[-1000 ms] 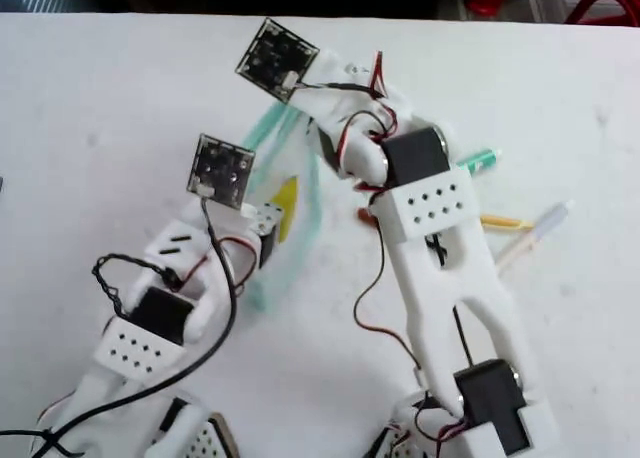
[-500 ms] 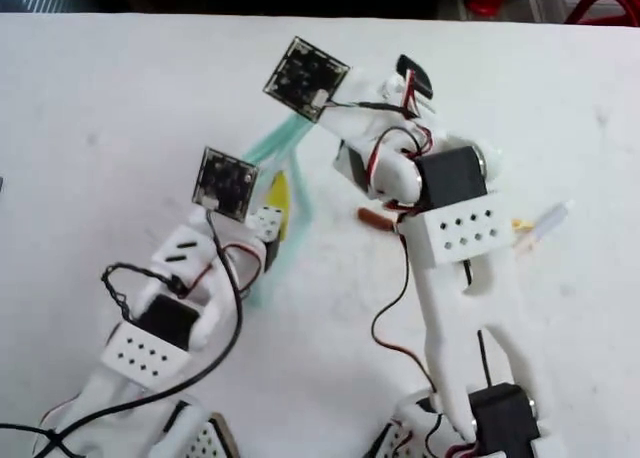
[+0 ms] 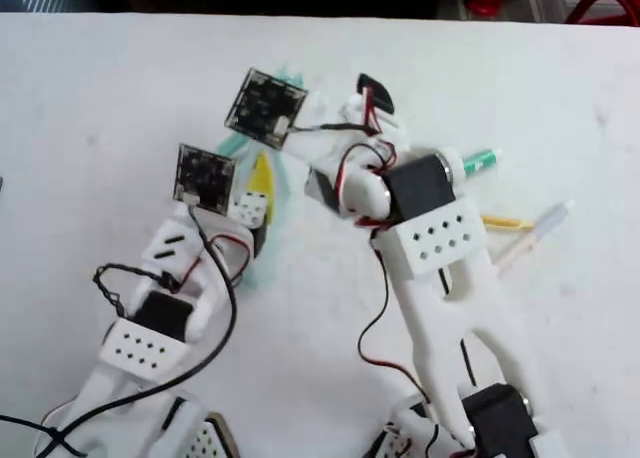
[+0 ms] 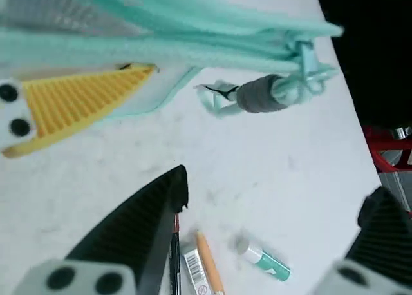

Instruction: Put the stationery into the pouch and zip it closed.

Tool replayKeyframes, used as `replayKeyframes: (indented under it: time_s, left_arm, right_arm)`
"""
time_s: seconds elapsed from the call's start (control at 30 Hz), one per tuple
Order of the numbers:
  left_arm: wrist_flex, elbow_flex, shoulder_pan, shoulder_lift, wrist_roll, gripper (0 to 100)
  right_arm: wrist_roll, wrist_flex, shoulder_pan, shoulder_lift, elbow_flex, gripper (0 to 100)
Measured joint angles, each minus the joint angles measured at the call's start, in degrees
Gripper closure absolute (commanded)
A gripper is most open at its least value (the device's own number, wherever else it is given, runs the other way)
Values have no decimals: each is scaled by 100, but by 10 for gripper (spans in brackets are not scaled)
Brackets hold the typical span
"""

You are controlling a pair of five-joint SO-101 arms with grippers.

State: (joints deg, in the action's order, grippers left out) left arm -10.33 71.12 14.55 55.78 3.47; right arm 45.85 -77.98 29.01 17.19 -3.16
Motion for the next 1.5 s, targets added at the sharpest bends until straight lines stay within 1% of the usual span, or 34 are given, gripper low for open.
replayKeyframes:
  time_s: [0.07, 0.2, 0.27, 0.37, 0.43, 0.47, 0.5, 0.6, 0.67, 0.73, 0.8, 0.93, 1.0, 1.13, 1.3, 1.5]
  left_arm:
    - [0, 0, 0, 0, 9, 972]
    - [44, 0, 0, 0, 9, 970]
    - [53, 0, 0, 0, 9, 969]
    - [202, 0, 0, 0, 9, 968]
    - [255, 0, 0, 0, 9, 968]
    - [255, 0, 0, 0, 9, 968]
    - [255, 0, 0, 0, 9, 968]
    - [202, 0, 0, 0, 9, 967]
    - [167, 0, 0, 0, 9, 939]
    - [167, 0, 0, 0, -18, 915]
    - [167, 0, 0, 0, -141, 918]
    - [167, 0, -18, 0, -220, 966]
    - [167, 0, -18, 0, -220, 968]
    - [167, 0, -18, 0, -229, 969]
    - [167, 0, -18, 0, -229, 969]
    - [167, 0, -18, 0, -229, 969]
  right_arm:
    - [-299, 334, -26, -9, 88, 601]
    - [-686, 484, -299, 281, 97, 618]
    - [-686, 492, -431, 554, 316, 686]
    - [-545, 448, -519, 826, 932, 858]
    - [-422, 536, -527, 905, 1363, 944]
    - [-387, 633, -624, 905, 1547, 950]
    - [-378, 721, -782, 905, 1705, 935]
    - [-378, 1011, -1336, 905, 2136, 816]
    - [-378, 1090, -1556, 809, 2444, 739]
    - [-378, 1187, -1618, 519, 2708, 707]
    - [-369, 1354, -1714, 158, 2884, 733]
    - [-378, 1925, -1960, -791, 2910, 855]
    - [-378, 2163, -1987, -1354, 2910, 891]
    - [-343, 2321, -1996, -2233, 2796, 860]
    - [-343, 2426, -1996, -2426, 2637, 858]
    - [-334, 2664, -1996, -2681, 2620, 907]
